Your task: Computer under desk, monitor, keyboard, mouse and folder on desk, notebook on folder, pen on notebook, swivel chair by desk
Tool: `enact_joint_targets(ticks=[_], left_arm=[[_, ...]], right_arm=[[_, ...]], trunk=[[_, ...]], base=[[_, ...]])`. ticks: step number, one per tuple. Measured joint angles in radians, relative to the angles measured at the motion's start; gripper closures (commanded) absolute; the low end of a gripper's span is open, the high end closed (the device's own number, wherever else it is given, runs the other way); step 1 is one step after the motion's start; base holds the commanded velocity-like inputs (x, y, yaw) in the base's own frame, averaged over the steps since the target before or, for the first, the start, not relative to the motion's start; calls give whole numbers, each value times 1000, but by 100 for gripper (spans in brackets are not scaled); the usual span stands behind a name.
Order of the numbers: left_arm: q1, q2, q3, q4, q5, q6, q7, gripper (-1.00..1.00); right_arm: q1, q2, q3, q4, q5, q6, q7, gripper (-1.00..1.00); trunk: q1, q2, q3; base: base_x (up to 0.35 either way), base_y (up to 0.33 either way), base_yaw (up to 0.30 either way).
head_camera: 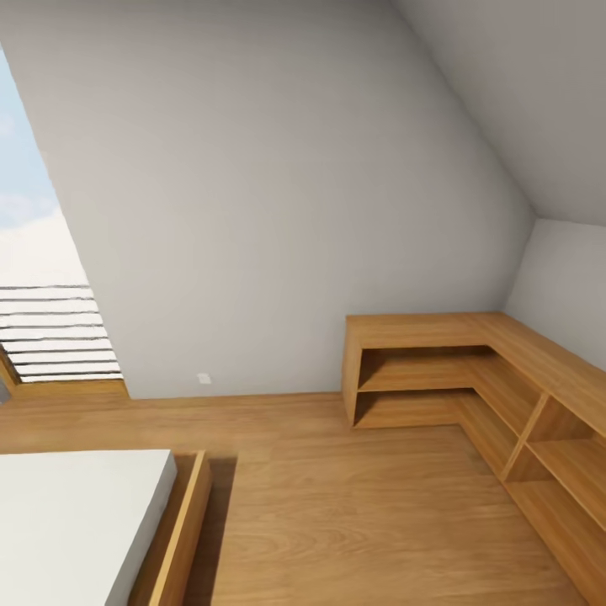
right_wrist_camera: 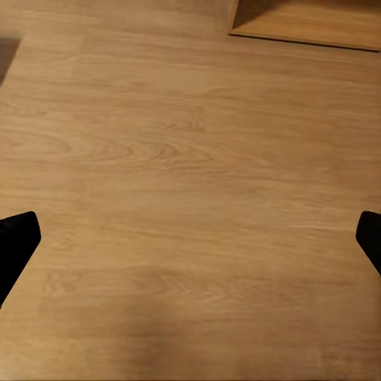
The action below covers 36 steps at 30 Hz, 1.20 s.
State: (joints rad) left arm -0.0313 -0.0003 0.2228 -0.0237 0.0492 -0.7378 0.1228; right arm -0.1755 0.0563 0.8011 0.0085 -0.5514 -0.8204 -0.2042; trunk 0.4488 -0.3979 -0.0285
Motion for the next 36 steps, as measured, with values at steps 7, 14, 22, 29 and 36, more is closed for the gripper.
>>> enact_joint_targets(ticks=[7,14,22,29,36], left_arm=[[0,0,0,0,0,0,-1,-100],[0,-1,0,0,0,0,-1,-100],[0,-1,0,0,0,0,-1,-100],[0,-1,0,0,0,-1,0,-100],[0,-1,0,0,0,-2,-1,-100]], right_arm=[[0,0,0,0,0,0,0,-100],[0,0,0,0,0,0,0,-100],[0,-1,0,1,1,0,0,-100],[0,-2,0,1,1,0,0,-100],[0,-2,0,1,1,0,1,-100]], trunk=[[0,0,0],[0,0,0],[0,0,2],[0,0,8],[0,-1,14]], base=[[326,0,0],[326,0,0],[326,0,-60],[328,0,-167],[330,0,-190]])
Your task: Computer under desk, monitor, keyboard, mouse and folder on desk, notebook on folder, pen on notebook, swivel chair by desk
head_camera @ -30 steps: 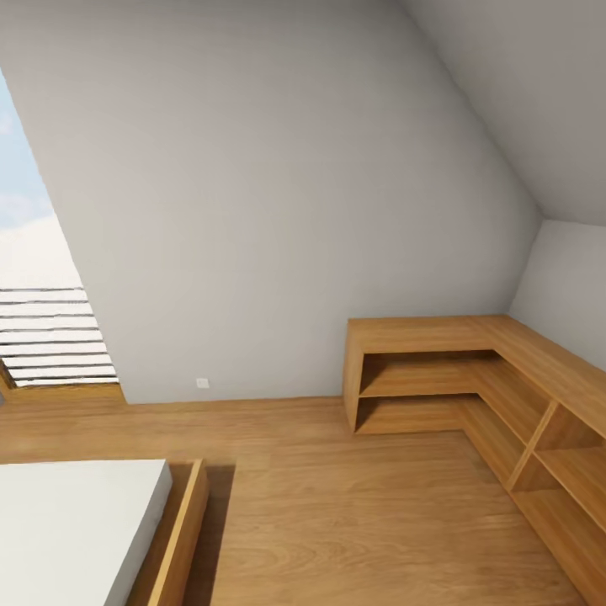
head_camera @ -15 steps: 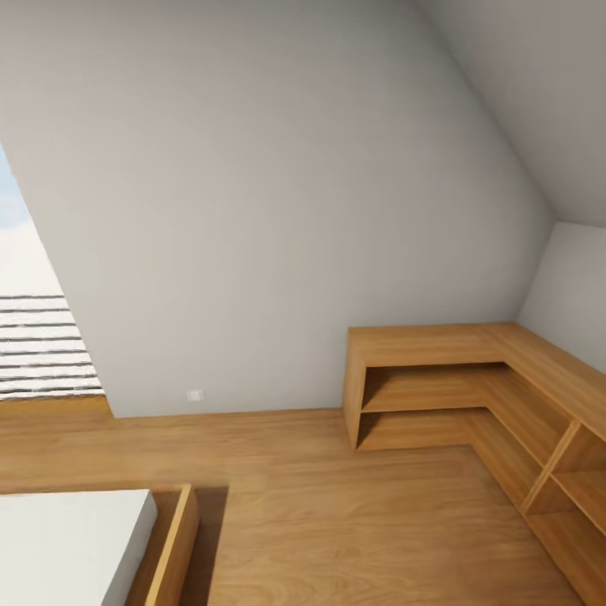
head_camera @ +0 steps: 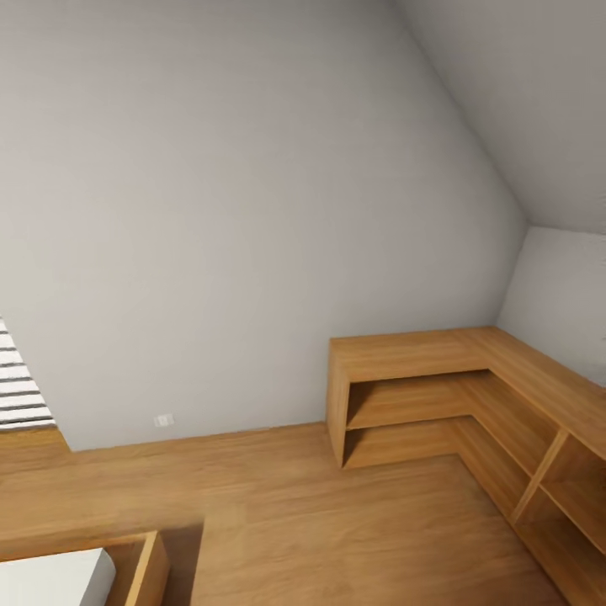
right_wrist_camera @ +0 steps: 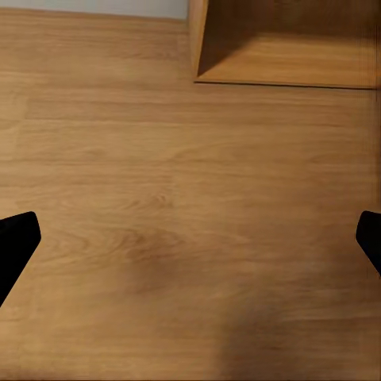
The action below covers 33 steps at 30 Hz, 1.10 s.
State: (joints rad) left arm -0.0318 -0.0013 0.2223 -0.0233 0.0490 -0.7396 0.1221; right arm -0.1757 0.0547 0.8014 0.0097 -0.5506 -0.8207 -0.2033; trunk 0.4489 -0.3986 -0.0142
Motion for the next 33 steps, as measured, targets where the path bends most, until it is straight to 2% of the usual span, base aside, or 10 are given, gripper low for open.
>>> enact_joint_targets(ticks=[33], left_arm=[[0,1,-1,0,1,3,1,-100]], right_arm=[[0,0,0,0,0,0,1,-100]], trunk=[[0,-1,31]], base=[[330,7,-217]])
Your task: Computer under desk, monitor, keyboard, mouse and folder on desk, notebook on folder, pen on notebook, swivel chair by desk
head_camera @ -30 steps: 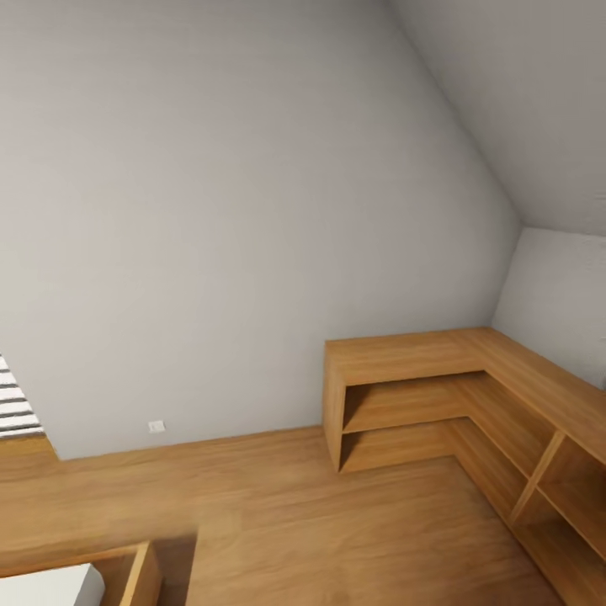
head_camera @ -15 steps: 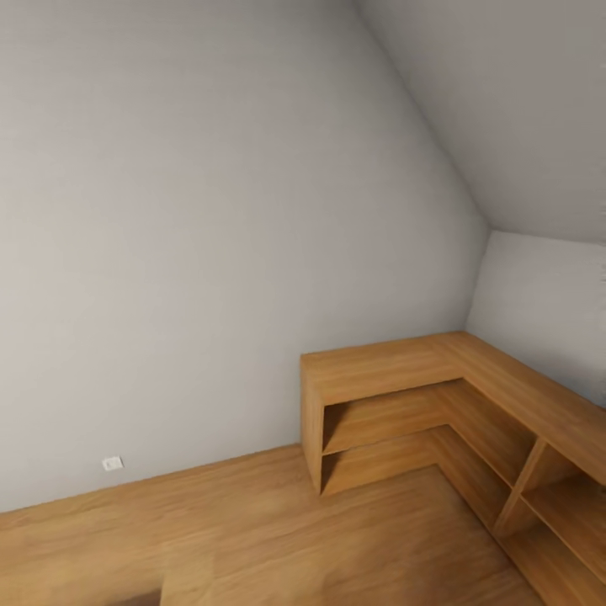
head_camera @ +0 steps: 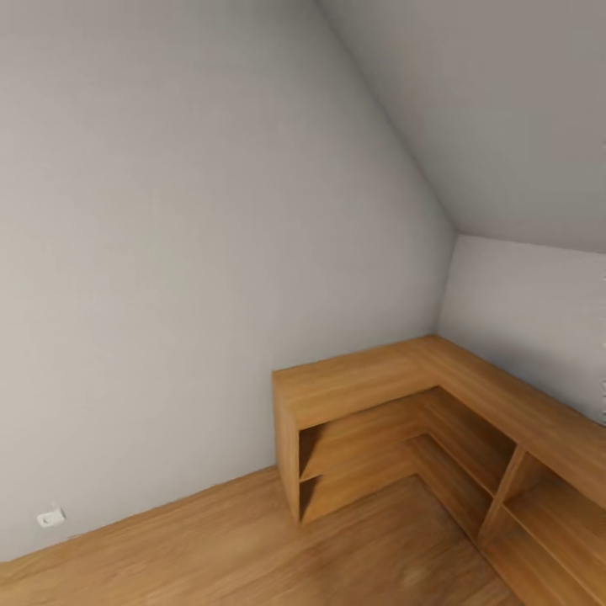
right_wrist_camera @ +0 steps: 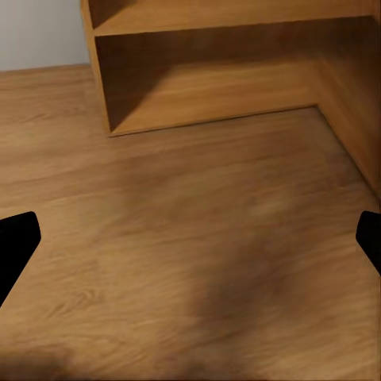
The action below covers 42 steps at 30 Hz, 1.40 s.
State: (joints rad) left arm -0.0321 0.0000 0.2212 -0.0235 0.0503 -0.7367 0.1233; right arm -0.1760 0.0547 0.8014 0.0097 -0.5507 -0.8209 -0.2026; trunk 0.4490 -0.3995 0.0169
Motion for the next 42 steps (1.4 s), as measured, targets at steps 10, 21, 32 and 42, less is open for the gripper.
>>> enact_joint_targets(ticks=[10,21,32,42], left_arm=[[0,0,0,0,0,0,0,-100],[0,0,1,0,0,0,0,-100],[0,0,0,0,0,0,0,-100],[0,1,0,0,0,0,0,-100]], right_arm=[[0,0,0,0,0,0,0,-100],[0,-1,0,0,0,1,0,-100],[0,-1,-3,-1,-2,1,-2,-100],[0,0,-9,-2,-16,6,-7,-100]], trunk=[[0,0,7],[0,0,11],[1,0,11],[1,0,8]], base=[[319,160,-262],[301,214,-287],[158,103,-299],[8,4,-269]])
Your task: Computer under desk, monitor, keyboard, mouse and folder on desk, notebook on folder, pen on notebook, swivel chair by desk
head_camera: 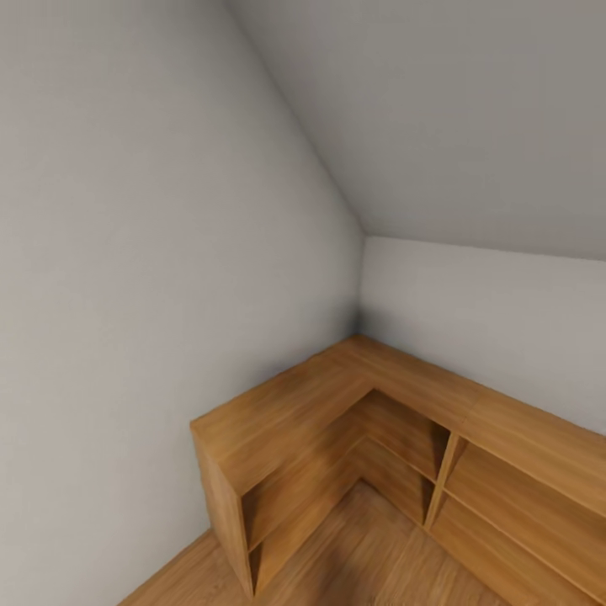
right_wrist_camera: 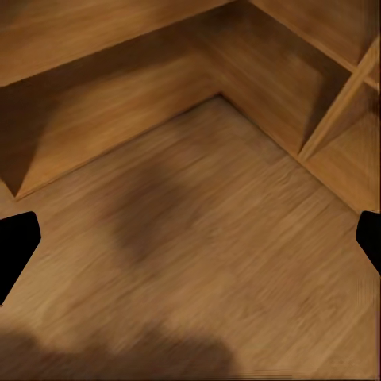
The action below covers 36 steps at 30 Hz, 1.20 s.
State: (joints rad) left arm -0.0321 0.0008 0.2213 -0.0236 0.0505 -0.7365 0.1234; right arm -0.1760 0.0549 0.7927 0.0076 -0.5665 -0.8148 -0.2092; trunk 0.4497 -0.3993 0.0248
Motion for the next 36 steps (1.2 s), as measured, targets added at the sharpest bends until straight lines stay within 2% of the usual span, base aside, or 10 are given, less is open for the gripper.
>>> enact_joint_targets(ticks=[10,28,36], left_arm=[[0,1,0,0,0,0,0,-100],[0,2,2,0,0,0,1,-100],[0,1,1,0,0,0,0,-100]], right_arm=[[0,1,0,-1,-28,17,1,-100],[0,0,0,-1,-34,19,2,-100],[0,0,0,-4,-33,19,2,-100]], trunk=[[0,0,-6],[-1,0,-12],[0,0,-12]], base=[[179,93,-257],[298,134,-272],[63,15,-300]])
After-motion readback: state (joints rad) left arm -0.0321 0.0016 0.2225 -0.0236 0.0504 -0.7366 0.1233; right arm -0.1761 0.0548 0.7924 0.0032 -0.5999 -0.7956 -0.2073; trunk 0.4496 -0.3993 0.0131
